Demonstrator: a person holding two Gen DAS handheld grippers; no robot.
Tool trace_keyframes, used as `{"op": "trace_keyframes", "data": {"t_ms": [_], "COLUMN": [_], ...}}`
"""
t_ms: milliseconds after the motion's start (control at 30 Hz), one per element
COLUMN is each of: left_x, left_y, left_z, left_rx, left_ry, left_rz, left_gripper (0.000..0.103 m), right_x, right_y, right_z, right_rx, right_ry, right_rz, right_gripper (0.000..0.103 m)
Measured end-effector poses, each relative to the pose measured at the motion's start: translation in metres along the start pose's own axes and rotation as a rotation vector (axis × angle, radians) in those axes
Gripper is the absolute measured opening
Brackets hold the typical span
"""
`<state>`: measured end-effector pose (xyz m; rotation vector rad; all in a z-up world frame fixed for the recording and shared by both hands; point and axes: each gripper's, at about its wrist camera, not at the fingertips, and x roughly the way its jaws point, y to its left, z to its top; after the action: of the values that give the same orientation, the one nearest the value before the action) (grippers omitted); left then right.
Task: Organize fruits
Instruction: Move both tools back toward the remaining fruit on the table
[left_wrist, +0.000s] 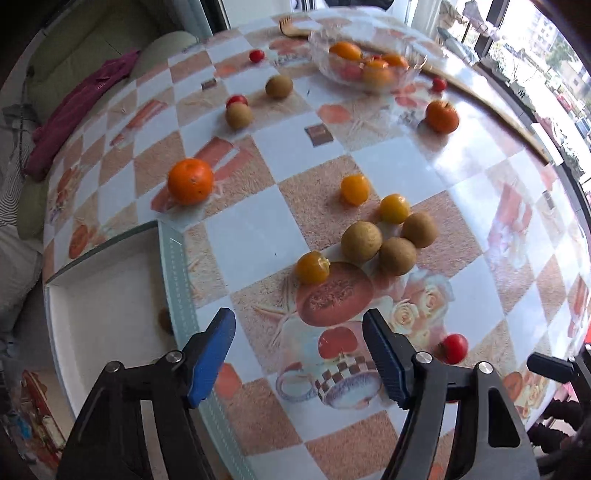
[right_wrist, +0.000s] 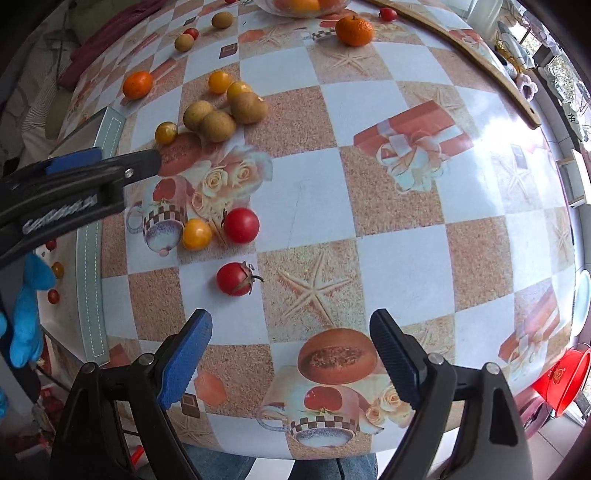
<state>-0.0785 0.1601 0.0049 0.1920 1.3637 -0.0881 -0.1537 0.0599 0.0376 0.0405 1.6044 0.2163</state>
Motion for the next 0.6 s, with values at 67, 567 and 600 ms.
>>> {"op": "trace_keyframes", "data": {"t_ms": [67,567,600], "left_x": [0.007,0.025,0.025], "left_y": [0.0,-0.004,-0.005], "left_z": [0.003,0.02,0.021], "left_rx": [-0.004,-0.019,-0.019], "left_ry": [0.005,0.003,0.005], "left_rz": [0.013,0.004,-0.002], "left_gripper": [0.074,0.061,0.056], "right_x": [0.002,0.018,0.019], "right_y": [0.001,0.031,0.036], "right_z": [-0.001,0.007,0.008], "right_rx": [-0.003,-0.08,-0.087], "right_ry": [-0.005,-0.022,-0.023], "right_rz": [0.009,-0.004,-0.006], "right_gripper": [0.089,0.069,0.065]}}
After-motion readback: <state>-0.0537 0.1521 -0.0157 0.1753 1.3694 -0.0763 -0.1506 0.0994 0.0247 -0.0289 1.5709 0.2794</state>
